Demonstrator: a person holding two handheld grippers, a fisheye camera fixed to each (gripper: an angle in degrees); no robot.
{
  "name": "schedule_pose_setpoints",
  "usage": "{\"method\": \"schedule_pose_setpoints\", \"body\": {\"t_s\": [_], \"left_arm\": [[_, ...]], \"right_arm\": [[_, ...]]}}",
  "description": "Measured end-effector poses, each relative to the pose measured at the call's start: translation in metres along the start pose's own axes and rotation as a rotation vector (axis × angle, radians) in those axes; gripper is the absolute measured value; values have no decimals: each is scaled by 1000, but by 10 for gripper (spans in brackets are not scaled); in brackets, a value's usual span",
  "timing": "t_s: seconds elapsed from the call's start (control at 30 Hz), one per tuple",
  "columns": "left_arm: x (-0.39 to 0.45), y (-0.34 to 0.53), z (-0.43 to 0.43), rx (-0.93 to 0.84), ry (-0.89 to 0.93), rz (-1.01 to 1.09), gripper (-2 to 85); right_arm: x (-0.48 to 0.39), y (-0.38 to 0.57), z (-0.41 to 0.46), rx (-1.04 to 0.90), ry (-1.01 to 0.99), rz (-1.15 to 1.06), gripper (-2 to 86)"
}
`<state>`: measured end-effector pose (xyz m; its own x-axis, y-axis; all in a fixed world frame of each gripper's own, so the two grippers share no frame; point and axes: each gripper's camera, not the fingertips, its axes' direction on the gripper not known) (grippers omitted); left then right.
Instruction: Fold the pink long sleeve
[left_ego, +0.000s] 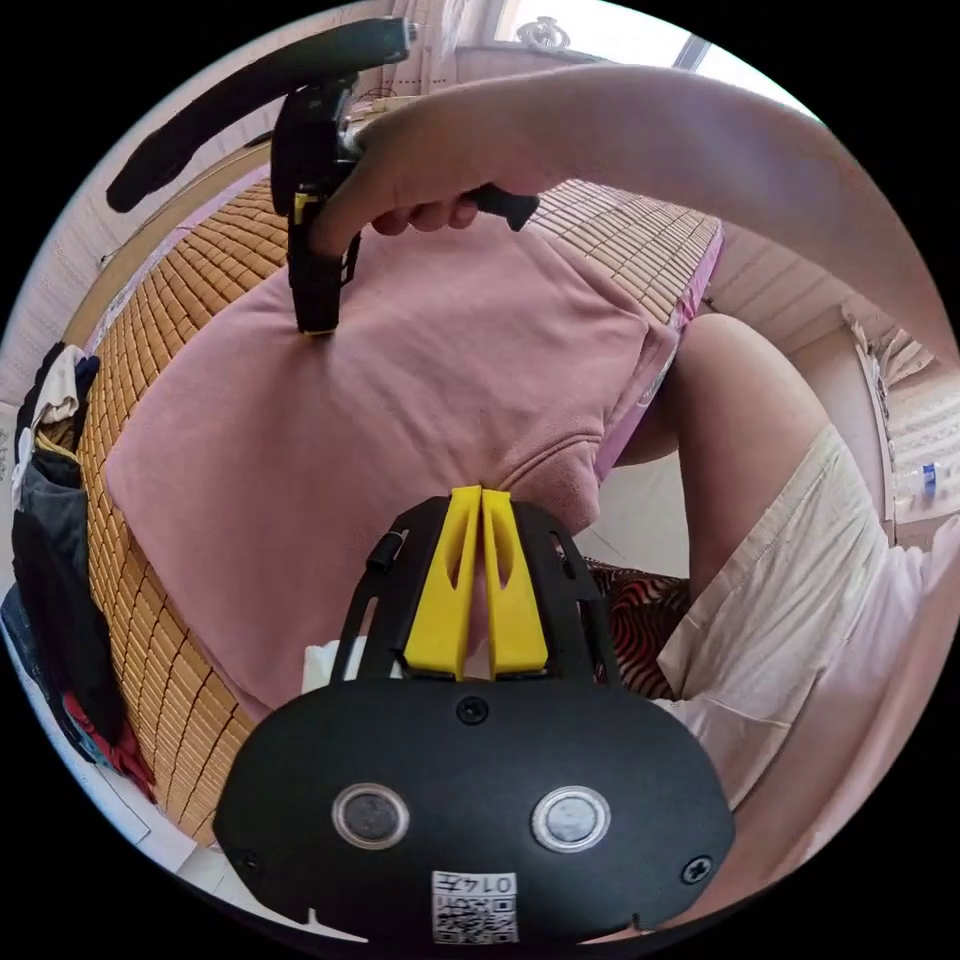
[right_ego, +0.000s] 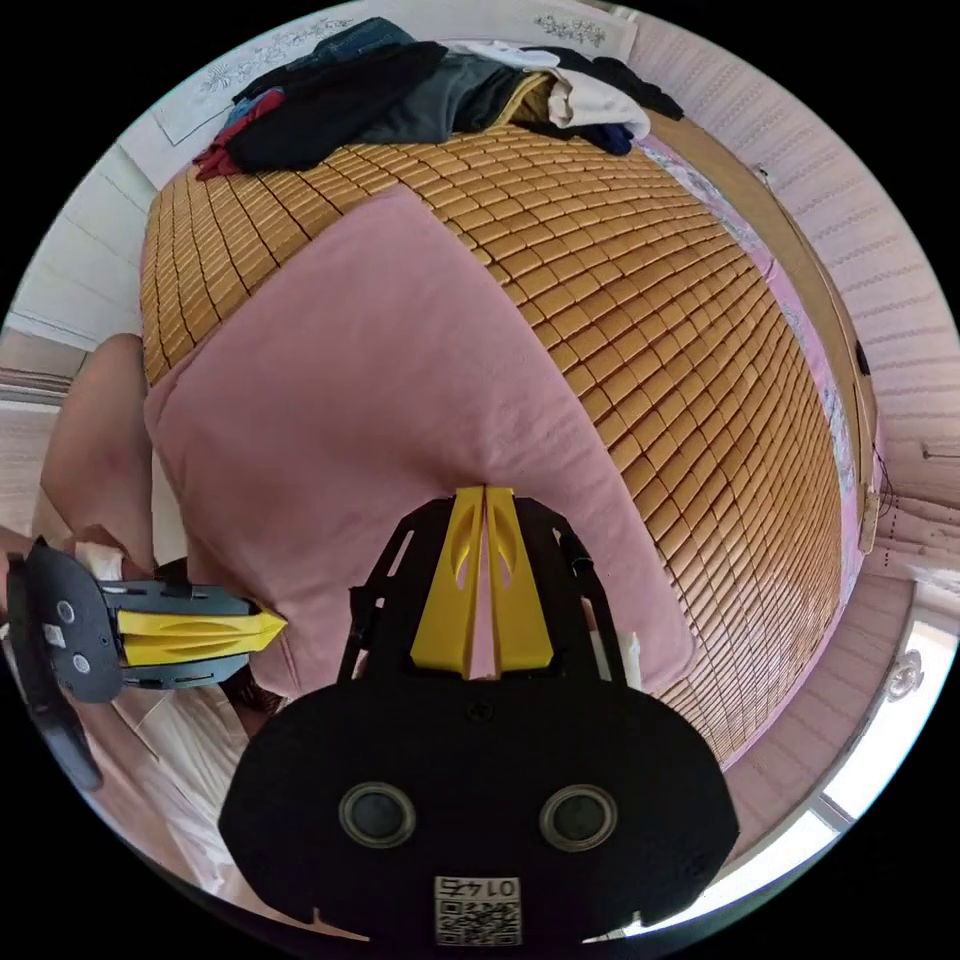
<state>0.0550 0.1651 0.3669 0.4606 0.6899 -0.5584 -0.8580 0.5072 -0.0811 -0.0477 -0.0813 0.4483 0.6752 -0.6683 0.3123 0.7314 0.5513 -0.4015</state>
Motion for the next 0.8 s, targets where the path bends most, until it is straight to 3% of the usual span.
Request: {"method": "schedule_pose_setpoints", "body": {"t_s": [0.2,0.4,0.8], "left_arm": [[20,-16,-8,-89,-21,84,-10],[35,-7,-20,-61,-4,115,-10],[54,21,-19,-2,-27,171,-10]], "right_arm": [[-17,-29,-22,-55,-4,-43,-4],[-26,-47,-43,21,56,-49,-5],[-35,-77,-7,-96,93,-124,-7]]}}
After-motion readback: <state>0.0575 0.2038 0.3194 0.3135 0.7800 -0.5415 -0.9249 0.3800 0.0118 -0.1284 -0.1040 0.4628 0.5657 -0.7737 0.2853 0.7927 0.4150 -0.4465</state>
